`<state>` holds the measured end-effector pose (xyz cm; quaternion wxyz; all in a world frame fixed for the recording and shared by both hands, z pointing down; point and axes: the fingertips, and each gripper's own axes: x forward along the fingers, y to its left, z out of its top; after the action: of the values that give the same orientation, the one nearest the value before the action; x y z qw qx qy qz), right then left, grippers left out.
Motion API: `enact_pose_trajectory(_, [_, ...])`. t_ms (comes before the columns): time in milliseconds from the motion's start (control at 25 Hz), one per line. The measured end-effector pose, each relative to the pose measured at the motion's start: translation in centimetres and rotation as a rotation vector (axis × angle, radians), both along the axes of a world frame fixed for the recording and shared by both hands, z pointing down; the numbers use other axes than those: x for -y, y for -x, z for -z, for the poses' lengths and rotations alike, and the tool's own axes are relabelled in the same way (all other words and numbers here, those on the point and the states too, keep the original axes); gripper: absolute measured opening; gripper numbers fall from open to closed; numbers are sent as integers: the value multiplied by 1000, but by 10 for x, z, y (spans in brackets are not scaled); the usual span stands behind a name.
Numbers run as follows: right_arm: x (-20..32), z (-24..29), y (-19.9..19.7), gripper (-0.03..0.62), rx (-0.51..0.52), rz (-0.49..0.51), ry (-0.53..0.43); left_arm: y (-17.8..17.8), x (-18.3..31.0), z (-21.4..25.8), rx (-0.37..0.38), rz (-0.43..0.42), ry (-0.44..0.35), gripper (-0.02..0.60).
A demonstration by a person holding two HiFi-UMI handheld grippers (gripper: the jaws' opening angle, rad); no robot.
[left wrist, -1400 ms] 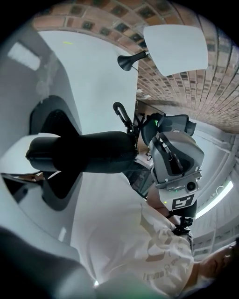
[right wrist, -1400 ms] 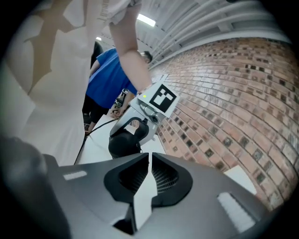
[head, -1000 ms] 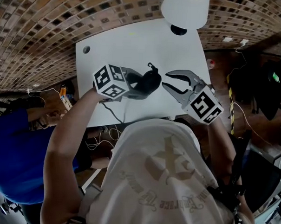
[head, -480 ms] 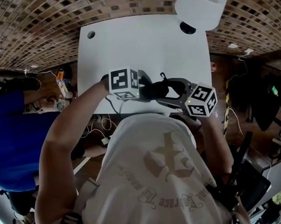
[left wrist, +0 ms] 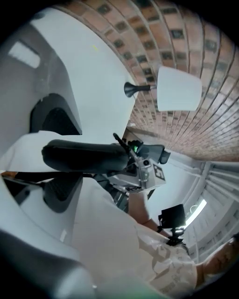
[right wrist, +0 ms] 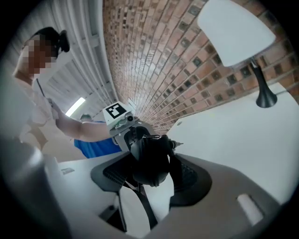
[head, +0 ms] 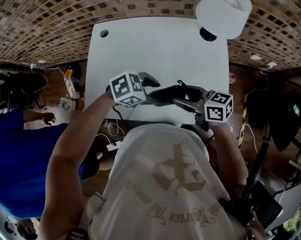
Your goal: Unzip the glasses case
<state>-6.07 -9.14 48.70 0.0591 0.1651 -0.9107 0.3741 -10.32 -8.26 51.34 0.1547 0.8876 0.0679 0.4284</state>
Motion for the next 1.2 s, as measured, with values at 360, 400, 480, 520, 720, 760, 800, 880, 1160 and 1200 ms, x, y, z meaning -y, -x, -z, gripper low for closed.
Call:
enact_pose_trajectory(360, [48,-81,-56,265,93,-315,408,45,24,4,-112,477,-103,75])
enact_pose_trajectory(400, [56,-86,-59,265,93,-336,426,47,22,3,-119,519,-108,49])
enact_pose_trajectory(480, [71,-82,-53,265,175,-337,435,52,17,1,-132,594,-112,24])
enact_pose_trajectory(520, [79,-78,-47,265,238,-327,433,55,14,0,-141,632,-112,10])
enact_pose_trajectory(720, [112,-88,-39,265,280,-344,381,68,-4,0,-179,794,-93,5])
enact_pose_trajectory(760, [117,-98,-43,265,234,-369,379,70,-8,-1,-185,821,-84,5])
enact_pose_trajectory(800, [120,-106,-44,265,207,-392,394,71,-11,-2,-193,852,-72,5])
enact_pose_trajectory(880, [121,-118,-44,265,185,-441,465,71,-20,-5,-218,913,-42,5])
enact_pose_trajectory(1160, [131,-135,-59,267,123,-595,496,62,-52,-10,-265,1010,16,5])
enact_pose_trajectory(1200, [130,-139,-64,267,85,-617,489,61,-54,-10,-266,1021,20,5])
